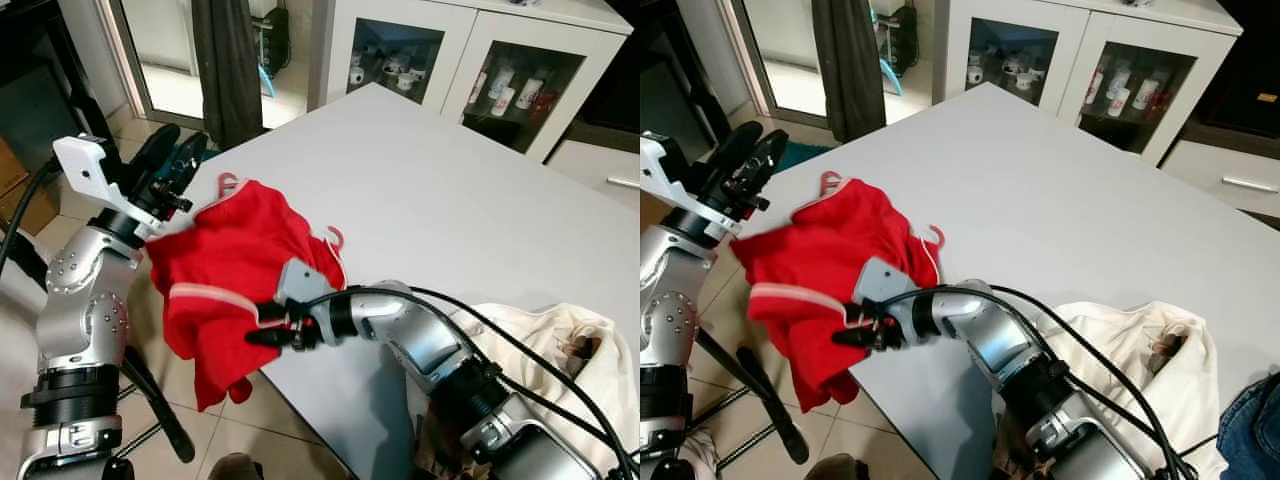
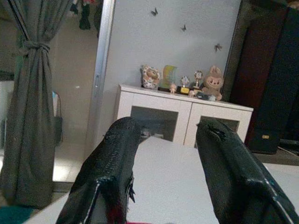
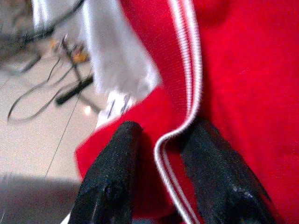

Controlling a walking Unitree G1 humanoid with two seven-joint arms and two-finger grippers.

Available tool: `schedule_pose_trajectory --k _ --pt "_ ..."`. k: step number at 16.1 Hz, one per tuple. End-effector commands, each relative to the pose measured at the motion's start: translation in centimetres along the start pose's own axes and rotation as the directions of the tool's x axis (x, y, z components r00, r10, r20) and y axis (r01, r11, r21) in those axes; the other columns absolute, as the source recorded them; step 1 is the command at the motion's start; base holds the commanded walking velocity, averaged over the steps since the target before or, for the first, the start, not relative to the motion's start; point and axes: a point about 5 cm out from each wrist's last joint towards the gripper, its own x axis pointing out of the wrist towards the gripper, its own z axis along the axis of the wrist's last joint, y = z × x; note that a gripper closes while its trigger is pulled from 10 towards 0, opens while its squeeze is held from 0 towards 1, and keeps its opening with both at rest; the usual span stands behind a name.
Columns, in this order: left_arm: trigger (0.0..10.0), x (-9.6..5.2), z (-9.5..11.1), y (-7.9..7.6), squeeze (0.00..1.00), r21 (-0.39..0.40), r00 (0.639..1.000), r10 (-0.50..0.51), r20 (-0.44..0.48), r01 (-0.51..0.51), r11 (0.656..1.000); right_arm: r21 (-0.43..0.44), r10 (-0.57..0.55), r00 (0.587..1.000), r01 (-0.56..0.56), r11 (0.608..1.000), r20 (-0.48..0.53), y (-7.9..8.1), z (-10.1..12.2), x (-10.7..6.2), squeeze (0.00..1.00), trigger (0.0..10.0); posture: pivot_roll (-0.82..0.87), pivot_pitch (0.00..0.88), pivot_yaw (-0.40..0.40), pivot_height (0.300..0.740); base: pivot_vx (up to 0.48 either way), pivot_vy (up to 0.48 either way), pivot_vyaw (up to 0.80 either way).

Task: Hang hanger

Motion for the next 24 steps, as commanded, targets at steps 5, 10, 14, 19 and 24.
schedule_pose_trajectory --k 5,10,14,19,24 --pt "10.0 0.5 0.7 -0.9 0.0 -0.037 0.998 -0.046 0.033 0.047 0.998 -0.038 -0.048 0.987 0.055 0.998 0.152 -1.1 3.2 -1.7 0.0 10.0 0.13 0.046 -0.041 0.74 0.0 0.0 0.0" --pt "10.0 -0.1 0.2 0.1 0.0 0.109 0.987 0.095 -0.132 -0.08 0.991 -0.079 -0.132 0.989 0.137 0.987 0.066 -1.0 1.9 2.7 0.0 10.0 0.12 0.039 -0.05 0.74 0.0 0.0 0.0" --pt "10.0 -3.0 -3.1 1.4 0.0 0.21 0.875 0.314 -0.369 -0.25 0.945 -0.077 -0.284 0.941 0.275 0.958 -0.181 -2.6 -2.1 3.1 0.0 10.0 0.16 0.036 -0.076 0.74 0.0 0.0 0.0" --pt "10.0 -4.4 -3.1 2.1 0.0 0.32 0.796 0.43 -0.426 -0.312 0.895 -0.075 -0.452 0.846 0.451 0.89 -0.281 -5.4 -3.4 0.8 0.0 10.0 0.17 0.038 -0.088 0.74 0.0 0.0 0.0" --pt "10.0 -3.3 -2.8 1.7 0.0 0.353 0.788 0.42 -0.45 -0.275 0.894 -0.049 -0.584 0.759 0.597 0.801 -0.288 -7.7 -3.9 -2.4 0.0 10.0 0.14 0.037 -0.069 0.74 0.0 0.0 0.0"
